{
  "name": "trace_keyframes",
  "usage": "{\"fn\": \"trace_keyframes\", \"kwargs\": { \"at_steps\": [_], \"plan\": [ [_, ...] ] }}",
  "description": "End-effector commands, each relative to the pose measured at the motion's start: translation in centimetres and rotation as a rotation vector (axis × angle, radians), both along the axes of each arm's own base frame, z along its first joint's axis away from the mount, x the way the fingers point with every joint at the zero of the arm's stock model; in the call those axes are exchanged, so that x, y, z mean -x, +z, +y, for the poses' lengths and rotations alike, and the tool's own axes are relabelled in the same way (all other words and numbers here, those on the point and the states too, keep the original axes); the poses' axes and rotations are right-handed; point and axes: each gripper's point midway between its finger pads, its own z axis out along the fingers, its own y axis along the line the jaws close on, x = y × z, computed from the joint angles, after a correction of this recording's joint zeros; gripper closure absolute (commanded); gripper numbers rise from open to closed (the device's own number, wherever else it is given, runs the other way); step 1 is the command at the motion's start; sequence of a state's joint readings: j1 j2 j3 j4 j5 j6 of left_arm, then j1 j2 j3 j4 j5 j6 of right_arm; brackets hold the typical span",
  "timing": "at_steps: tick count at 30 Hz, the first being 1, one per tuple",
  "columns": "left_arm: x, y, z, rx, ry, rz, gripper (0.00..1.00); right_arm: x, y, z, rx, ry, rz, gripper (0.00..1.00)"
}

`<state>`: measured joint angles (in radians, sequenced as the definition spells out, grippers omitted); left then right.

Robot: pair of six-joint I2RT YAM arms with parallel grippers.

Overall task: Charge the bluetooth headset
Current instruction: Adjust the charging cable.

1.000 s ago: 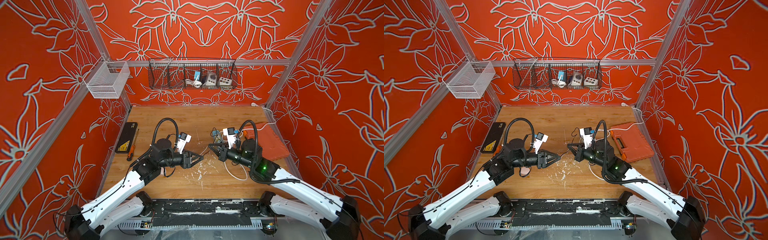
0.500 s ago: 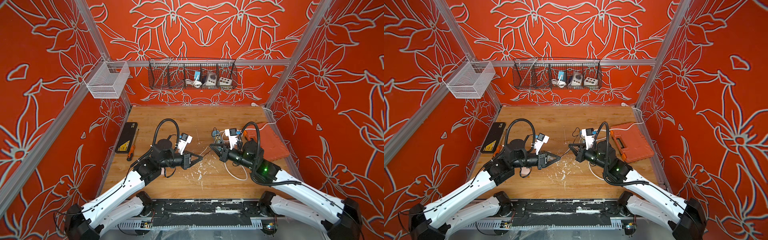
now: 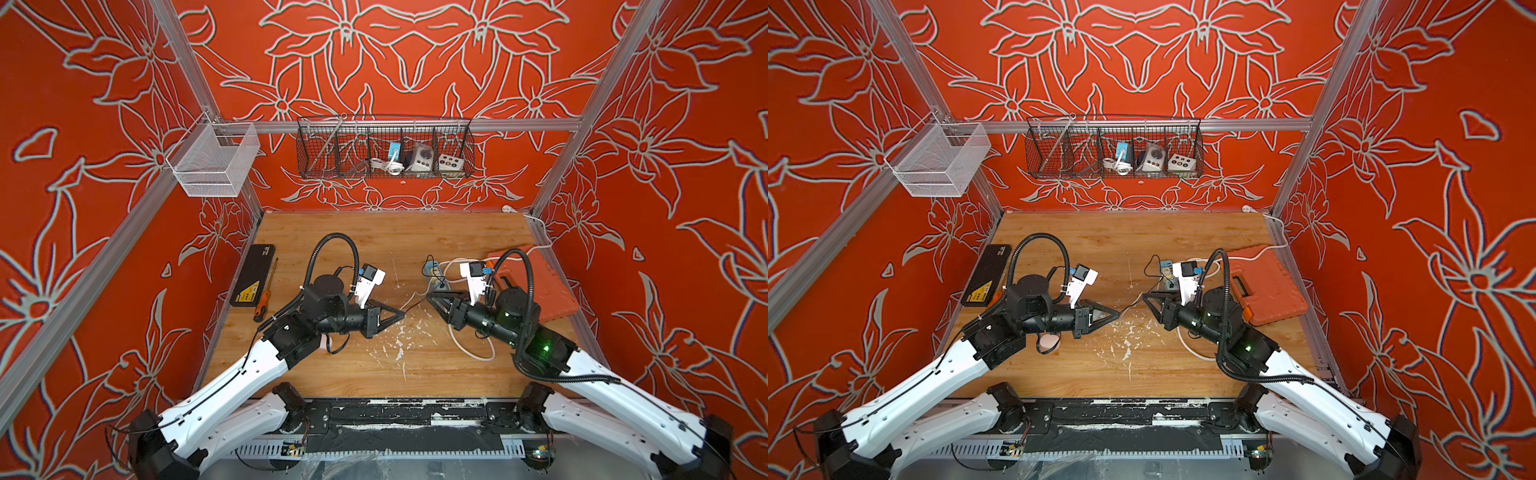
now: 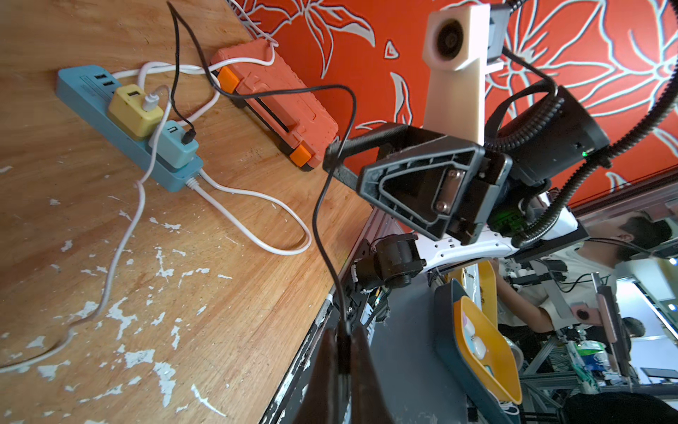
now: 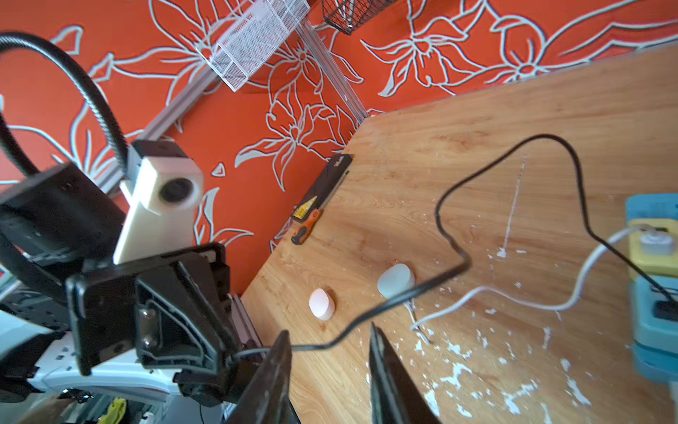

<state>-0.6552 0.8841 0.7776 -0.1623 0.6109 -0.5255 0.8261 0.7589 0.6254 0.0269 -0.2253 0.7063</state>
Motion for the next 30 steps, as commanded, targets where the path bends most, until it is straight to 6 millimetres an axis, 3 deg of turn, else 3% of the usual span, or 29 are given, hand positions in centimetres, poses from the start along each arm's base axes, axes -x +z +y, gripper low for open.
{"fn": "trace_keyframes", "kwargs": {
  "at_steps": [1,5,12,17,21,30],
  "plan": [
    [0.4,0.3,0.5,-0.069,-0.017,-0.048,1.0,1.3,-1.1,-1.5,0.107,0.011,-0.013,0.64],
    [1.0,-0.4,0.8,-0.166,-0.068,-0.041,1.0,4.1,0.1,-1.8,0.149,0.146,-0.081,0.66],
    [3.2,-0.3,0.2,-0.213,-0.246,0.002,1.0,7.6,4.0,0.5,0.079,0.414,-0.177,0.67],
    [5.1,1.1,-0.1,-0.139,-0.347,-0.017,1.0,8.2,5.1,2.3,0.068,0.528,-0.198,0.59],
    [6.2,2.4,0.1,-0.093,-0.384,-0.052,1.0,8.6,4.8,3.8,0.049,0.627,-0.162,0.55],
    [6.8,3.9,0.2,-0.04,-0.399,-0.107,1.0,9.1,4.5,4.9,0.005,0.699,-0.136,0.5]
  ]
}}
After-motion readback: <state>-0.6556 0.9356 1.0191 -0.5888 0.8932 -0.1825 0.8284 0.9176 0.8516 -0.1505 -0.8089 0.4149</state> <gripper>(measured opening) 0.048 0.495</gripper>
